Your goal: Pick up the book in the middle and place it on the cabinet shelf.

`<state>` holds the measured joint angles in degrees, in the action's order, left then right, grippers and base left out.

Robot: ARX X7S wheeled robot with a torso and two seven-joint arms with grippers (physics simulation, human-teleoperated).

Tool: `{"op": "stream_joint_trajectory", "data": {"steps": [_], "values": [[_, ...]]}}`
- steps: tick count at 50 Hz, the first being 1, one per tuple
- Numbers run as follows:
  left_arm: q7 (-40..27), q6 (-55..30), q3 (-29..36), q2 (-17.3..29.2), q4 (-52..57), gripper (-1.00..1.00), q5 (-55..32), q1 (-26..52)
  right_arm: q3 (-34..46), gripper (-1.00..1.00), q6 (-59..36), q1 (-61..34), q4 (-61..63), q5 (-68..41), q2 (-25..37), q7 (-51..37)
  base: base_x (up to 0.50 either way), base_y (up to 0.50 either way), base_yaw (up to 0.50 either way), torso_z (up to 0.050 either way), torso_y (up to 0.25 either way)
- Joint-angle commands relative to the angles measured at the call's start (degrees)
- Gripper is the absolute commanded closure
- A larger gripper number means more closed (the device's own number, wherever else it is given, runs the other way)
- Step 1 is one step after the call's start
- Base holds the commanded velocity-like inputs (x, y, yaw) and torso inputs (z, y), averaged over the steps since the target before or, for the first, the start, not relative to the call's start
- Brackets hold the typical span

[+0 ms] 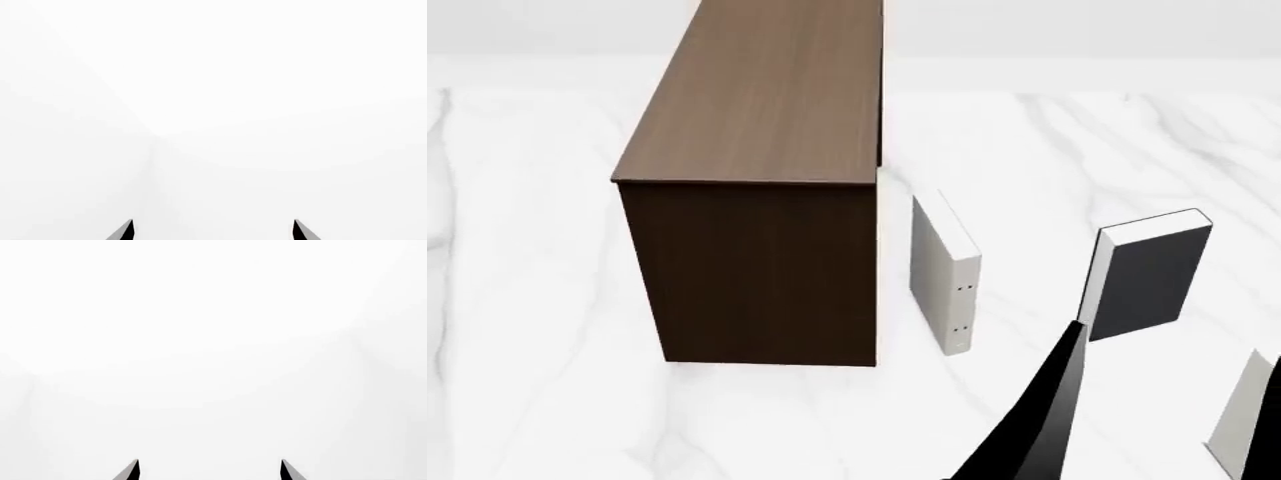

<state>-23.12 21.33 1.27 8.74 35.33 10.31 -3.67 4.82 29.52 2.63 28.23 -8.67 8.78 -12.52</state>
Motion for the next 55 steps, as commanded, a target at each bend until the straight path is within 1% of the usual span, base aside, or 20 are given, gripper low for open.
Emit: {"op": "stream_joint_trajectory", "data": {"steps": [1,28,33,46,53,55], "values": [[0.3,1.0,-0.9,-0.3,-0.3,-1.00,0.4,-0.4,0.0,-1.00,-0.1,0.4,0.5,0.9,0.0,1.2,0.50,0.00,0.00,0.000,0.000],[-1.2,1.3,0.2,1.1,-0.6,-1.00,0.5,-0.7,1.4,-1.00,0.5,0.6,-0.4,1.3,1.2,0.2,0.50,0.00,0.00,0.000,0.001],[-1.3,1.2,0.5,1.4,-0.5,-1.00,0.4,-0.7,1.3,-1.00,-0.6,0.2,-0.6,1.4,1.1,-0.5,0.50,0.00,0.00,0.000,0.002],[-1.8,1.0,1.1,1.9,-0.5,-1.00,0.4,-0.9,0.9,-1.00,-3.6,-1.7,-1.4,2.3,0.8,-2.7,0.06,0.00,0.00,0.000,0.001],[-1.8,0.6,1.7,2.2,-0.3,-1.00,0.3,-1.0,-0.6,-1.00,-7.5,-5.1,-1.1,3.5,0.0,-5.5,0.00,0.00,0.00,0.000,0.000],[-1.7,0.3,1.8,2.3,-0.2,-1.00,0.2,-1.1,-2.4,-1.00,-9.5,-6.7,-1.2,4.8,-0.9,-7.9,0.00,0.00,0.00,0.000,0.000]]}}
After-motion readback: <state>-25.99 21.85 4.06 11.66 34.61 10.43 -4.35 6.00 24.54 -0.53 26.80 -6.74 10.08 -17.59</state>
